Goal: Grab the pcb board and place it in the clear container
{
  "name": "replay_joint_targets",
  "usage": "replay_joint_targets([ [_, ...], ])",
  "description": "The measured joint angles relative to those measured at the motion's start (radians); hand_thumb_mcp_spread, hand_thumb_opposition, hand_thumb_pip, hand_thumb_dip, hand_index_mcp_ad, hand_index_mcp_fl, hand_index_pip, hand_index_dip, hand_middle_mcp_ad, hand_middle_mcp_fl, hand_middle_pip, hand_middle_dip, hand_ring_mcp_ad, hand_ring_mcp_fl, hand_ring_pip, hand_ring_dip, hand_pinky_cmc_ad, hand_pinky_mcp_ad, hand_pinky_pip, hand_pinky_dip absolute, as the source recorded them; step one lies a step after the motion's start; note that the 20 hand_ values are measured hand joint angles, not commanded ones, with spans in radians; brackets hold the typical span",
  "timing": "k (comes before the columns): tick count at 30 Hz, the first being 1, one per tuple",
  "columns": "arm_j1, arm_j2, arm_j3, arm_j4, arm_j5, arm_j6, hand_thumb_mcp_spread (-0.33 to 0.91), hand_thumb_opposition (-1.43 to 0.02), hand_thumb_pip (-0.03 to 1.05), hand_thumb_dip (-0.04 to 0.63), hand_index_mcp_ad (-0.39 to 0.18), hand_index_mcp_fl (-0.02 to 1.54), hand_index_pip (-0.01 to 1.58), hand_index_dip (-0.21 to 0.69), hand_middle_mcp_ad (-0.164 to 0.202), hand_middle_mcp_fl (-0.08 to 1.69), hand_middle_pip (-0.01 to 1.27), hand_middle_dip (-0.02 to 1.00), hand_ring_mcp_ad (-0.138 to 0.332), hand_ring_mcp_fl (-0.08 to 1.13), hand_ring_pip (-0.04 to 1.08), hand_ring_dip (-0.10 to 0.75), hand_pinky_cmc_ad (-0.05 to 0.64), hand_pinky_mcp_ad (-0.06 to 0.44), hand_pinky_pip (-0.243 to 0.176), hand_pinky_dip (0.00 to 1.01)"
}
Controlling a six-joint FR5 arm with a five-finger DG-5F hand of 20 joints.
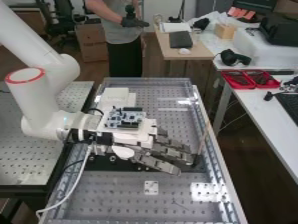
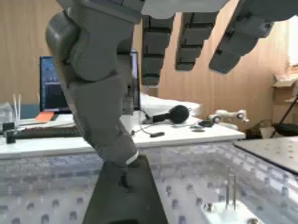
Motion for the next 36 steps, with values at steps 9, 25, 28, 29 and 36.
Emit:
replay_joint_targets([
  [9, 0.06, 0.133, -0.066, 0.094, -0.043, 0.053, 0.74, -0.92, 0.43, 0.314, -0.187, 0.57, 1.38, 0.244, -0.044, 0.27, 0.13, 0.19, 0.066, 0.1, 0.12, 0.072, 0.382, 0.178, 0.003, 0.16],
  [25, 0.227, 0.107, 0.026, 0.141, -0.18, 0.194, 0.73, -0.93, 0.43, 0.314, -0.187, 0.58, 1.35, 0.248, -0.042, 0.28, 0.13, 0.19, 0.07, 0.09, 0.12, 0.072, 0.382, 0.199, 0.003, 0.16],
  [28, 0.246, 0.071, 0.062, 0.124, -0.194, 0.205, 0.73, -0.93, 0.43, 0.314, -0.187, 0.58, 1.35, 0.248, -0.042, 0.28, 0.13, 0.19, 0.07, 0.09, 0.12, 0.072, 0.382, 0.201, 0.003, 0.16],
  [29, 0.253, 0.056, 0.077, 0.111, -0.2, 0.207, 0.73, -0.93, 0.43, 0.314, -0.187, 0.58, 1.34, 0.25, -0.042, 0.28, 0.13, 0.19, 0.07, 0.1, 0.12, 0.072, 0.382, 0.201, 0.003, 0.16],
  [36, 0.281, -0.003, 0.126, 0.023, -0.215, 0.178, 0.73, -0.93, 0.43, 0.314, -0.187, 0.58, 1.33, 0.253, -0.042, 0.28, 0.13, 0.19, 0.07, 0.1, 0.12, 0.072, 0.379, 0.211, 0.003, 0.16],
])
